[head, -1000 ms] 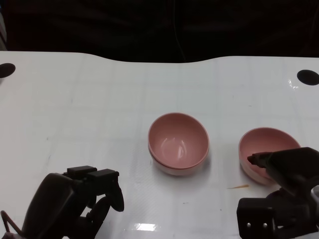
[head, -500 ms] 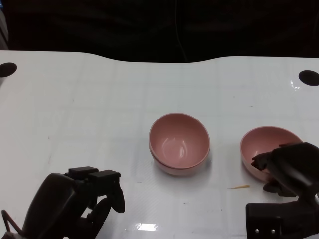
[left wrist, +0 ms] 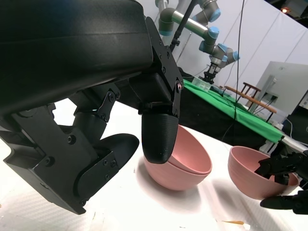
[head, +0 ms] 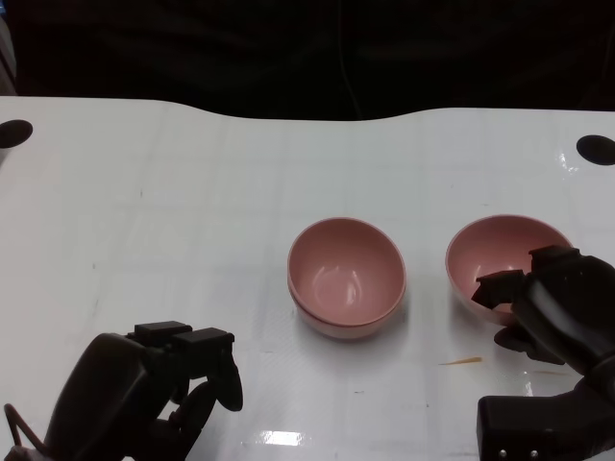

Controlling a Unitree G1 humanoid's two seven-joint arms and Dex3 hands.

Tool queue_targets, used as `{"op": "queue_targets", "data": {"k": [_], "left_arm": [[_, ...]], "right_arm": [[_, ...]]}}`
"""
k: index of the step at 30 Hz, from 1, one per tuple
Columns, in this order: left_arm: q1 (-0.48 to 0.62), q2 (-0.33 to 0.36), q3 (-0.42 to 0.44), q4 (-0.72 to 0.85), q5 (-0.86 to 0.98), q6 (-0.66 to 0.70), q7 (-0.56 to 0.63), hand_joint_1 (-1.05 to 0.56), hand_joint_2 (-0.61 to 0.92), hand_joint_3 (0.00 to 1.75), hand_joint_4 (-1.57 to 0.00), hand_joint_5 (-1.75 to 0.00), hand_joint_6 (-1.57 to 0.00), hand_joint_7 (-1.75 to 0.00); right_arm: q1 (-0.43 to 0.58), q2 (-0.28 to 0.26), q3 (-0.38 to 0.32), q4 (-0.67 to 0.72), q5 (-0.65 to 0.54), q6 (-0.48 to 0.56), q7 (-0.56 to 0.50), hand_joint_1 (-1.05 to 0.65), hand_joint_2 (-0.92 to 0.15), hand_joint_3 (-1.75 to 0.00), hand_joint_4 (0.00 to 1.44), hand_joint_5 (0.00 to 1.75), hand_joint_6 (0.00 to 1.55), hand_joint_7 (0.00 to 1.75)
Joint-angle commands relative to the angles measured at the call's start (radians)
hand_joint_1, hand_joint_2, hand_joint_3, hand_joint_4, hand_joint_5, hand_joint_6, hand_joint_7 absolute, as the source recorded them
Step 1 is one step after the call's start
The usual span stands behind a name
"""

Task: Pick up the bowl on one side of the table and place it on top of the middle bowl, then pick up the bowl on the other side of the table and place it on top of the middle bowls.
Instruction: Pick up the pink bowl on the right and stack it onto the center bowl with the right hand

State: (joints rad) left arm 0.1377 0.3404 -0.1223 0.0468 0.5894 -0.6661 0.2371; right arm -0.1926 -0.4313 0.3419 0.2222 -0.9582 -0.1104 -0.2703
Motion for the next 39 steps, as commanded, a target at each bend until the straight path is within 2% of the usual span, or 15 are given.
{"op": "queue_targets", "data": {"k": [1,3,4,5,6,7,8,10,13,25,31,32,35,39], "left_arm": [[-0.001,0.009,0.001,0.003,-0.008,-0.005,-0.006,-0.07,0.26,1.46,-0.87,-1.69,-0.82,-1.43],[-0.001,0.009,0.001,0.003,-0.008,-0.005,-0.006,-0.07,0.26,1.46,-0.87,-1.69,-0.82,-1.43],[-0.005,0.009,0.000,0.006,-0.006,-0.006,-0.005,-0.07,0.26,1.46,-0.87,-1.69,-0.82,-1.43],[-0.005,0.009,0.000,0.001,-0.002,-0.001,-0.007,-0.08,0.26,1.47,-0.88,-1.68,-0.83,-1.43],[-0.004,0.009,-0.001,-0.004,0.001,0.004,-0.009,-0.07,0.24,1.49,-0.89,-1.67,-0.84,-1.42],[-0.003,0.010,0.000,-0.007,0.003,0.008,-0.011,-0.07,0.24,1.50,-0.90,-1.66,-0.85,-1.41],[-0.003,0.009,-0.001,-0.006,0.003,0.006,-0.010,-0.07,0.23,1.51,-0.90,-1.65,-0.86,-1.40],[-0.006,0.009,-0.002,-0.001,0.007,0.003,-0.004,-0.07,0.22,1.52,-0.91,-1.64,-0.87,-1.39],[-0.008,0.007,-0.003,-0.001,0.011,0.002,0.000,-0.07,0.22,1.53,-0.92,-1.63,-0.88,-1.38],[-0.009,0.007,-0.006,-0.007,0.008,0.012,-0.011,-0.09,0.22,1.54,-0.93,-1.65,-0.88,-1.40],[-0.008,0.006,-0.008,-0.011,0.009,0.016,-0.012,-0.07,0.20,1.54,-0.93,-1.64,-0.89,-1.39],[-0.009,0.006,-0.009,-0.009,0.011,0.015,-0.010,-0.07,0.20,1.54,-0.93,-1.64,-0.89,-1.39],[-0.010,0.007,-0.010,-0.011,0.016,0.016,-0.009,-0.06,0.20,1.54,-0.94,-1.64,-0.89,-1.38],[-0.008,0.007,-0.011,-0.016,0.013,0.020,-0.014,-0.06,0.19,1.54,-0.94,-1.63,-0.90,-1.38]], "right_arm": [[-0.004,-0.024,-0.011,0.003,0.013,-0.001,-0.012,-0.10,-0.86,-0.05,0.89,1.75,1.11,0.70],[-0.004,-0.024,-0.011,0.003,0.014,-0.001,-0.012,-0.10,-0.86,-0.05,0.89,1.75,1.11,0.70],[-0.005,-0.022,-0.025,-0.035,0.041,-0.048,-0.044,-0.10,-0.86,-0.05,0.89,1.75,1.11,0.70],[-0.048,0.004,-0.031,-0.056,0.089,-0.116,-0.070,-0.05,-0.82,-0.04,0.93,1.75,1.08,0.91],[-0.084,0.027,-0.034,-0.063,0.126,-0.173,-0.096,-0.04,-0.72,-0.26,0.96,1.75,0.97,1.24],[-0.108,0.041,-0.035,-0.062,0.149,-0.212,-0.112,-0.02,-0.43,-0.84,0.99,1.75,0.89,1.49],[-0.129,0.053,-0.031,-0.046,0.157,-0.234,-0.123,-0.01,-0.31,-1.07,1.00,1.75,0.86,1.57],[-0.155,0.070,-0.022,-0.007,0.165,-0.267,-0.137,-0.04,-0.22,-1.31,1.02,1.75,0.84,1.65],[-0.181,0.088,-0.014,0.034,0.172,-0.293,-0.143,-0.08,-0.19,-1.42,1.02,1.75,0.86,1.64],[-0.240,0.140,-0.003,0.134,0.189,-0.373,-0.158,-0.16,-0.15,-1.54,1.03,1.75,0.83,1.68],[-0.272,0.156,0.021,0.178,0.220,-0.420,-0.101,-0.15,-0.16,-1.53,1.01,1.75,0.81,1.68],[-0.279,0.161,0.026,0.191,0.223,-0.429,-0.093,-0.15,-0.18,-1.50,1.01,1.75,0.80,1.69],[-0.302,0.174,0.042,0.230,0.231,-0.455,-0.073,-0.15,-0.35,-1.23,0.99,1.75,0.75,1.74],[-0.323,0.180,0.062,0.264,0.231,-0.464,-0.042,-0.12,-0.37,-1.13,0.98,1.75,0.74,1.74]]}}
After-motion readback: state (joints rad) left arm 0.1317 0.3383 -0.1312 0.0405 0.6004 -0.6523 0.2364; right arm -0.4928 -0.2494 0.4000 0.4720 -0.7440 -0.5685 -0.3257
